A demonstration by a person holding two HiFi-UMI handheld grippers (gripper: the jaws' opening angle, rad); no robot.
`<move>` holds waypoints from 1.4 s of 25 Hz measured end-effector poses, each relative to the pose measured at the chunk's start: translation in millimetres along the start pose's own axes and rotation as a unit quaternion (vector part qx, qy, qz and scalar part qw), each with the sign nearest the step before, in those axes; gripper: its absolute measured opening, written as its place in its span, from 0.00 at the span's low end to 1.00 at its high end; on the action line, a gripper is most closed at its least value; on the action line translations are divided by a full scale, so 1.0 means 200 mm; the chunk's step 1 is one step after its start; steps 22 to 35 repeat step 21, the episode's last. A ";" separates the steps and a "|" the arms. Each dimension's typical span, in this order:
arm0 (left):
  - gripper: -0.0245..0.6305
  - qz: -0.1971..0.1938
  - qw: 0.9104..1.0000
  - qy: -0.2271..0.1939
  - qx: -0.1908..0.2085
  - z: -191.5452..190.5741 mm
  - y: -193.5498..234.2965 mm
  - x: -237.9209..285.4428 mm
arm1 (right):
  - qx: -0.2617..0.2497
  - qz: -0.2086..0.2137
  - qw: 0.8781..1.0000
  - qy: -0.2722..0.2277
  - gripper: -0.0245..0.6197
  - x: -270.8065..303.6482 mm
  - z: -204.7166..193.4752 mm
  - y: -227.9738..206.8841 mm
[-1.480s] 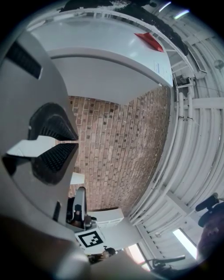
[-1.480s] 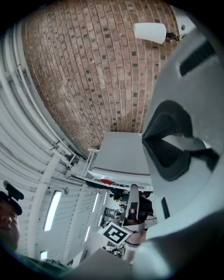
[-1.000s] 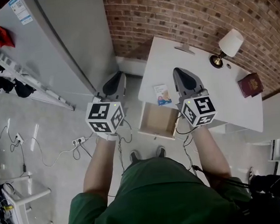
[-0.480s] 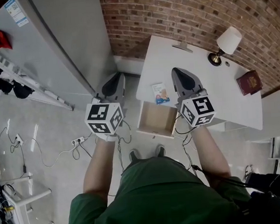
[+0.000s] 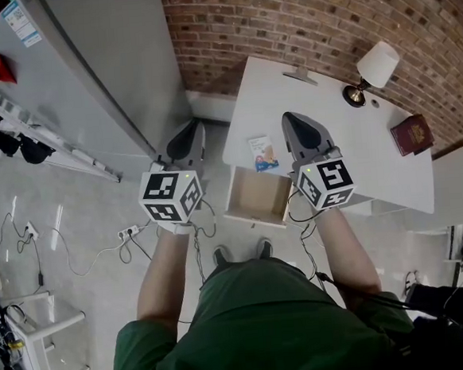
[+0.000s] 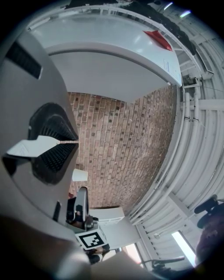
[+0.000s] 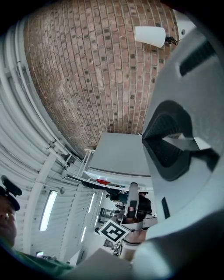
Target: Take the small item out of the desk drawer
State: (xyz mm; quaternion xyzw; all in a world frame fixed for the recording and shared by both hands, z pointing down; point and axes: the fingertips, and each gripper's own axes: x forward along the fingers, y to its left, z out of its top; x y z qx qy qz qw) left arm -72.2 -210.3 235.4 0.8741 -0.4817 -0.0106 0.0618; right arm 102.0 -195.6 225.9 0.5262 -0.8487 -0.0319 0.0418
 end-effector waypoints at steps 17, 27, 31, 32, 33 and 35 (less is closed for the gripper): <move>0.06 0.009 1.000 0.009 0.001 -0.05 -0.09 0.10 | 0.013 0.003 1.000 0.005 0.04 -0.03 -0.08 -0.15; 0.06 0.012 1.000 0.013 0.002 -0.07 -0.13 0.16 | 0.016 0.009 1.000 0.005 0.04 -0.03 -0.09 -0.21; 0.06 0.012 1.000 0.013 0.002 -0.07 -0.13 0.16 | 0.016 0.009 1.000 0.005 0.04 -0.03 -0.09 -0.21; 0.06 0.012 1.000 0.013 0.002 -0.07 -0.13 0.16 | 0.016 0.009 1.000 0.005 0.04 -0.03 -0.09 -0.21; 0.06 0.012 1.000 0.013 0.002 -0.07 -0.13 0.16 | 0.016 0.009 1.000 0.005 0.04 -0.03 -0.09 -0.21; 0.06 0.012 1.000 0.013 0.002 -0.07 -0.13 0.16 | 0.016 0.009 1.000 0.005 0.04 -0.03 -0.09 -0.21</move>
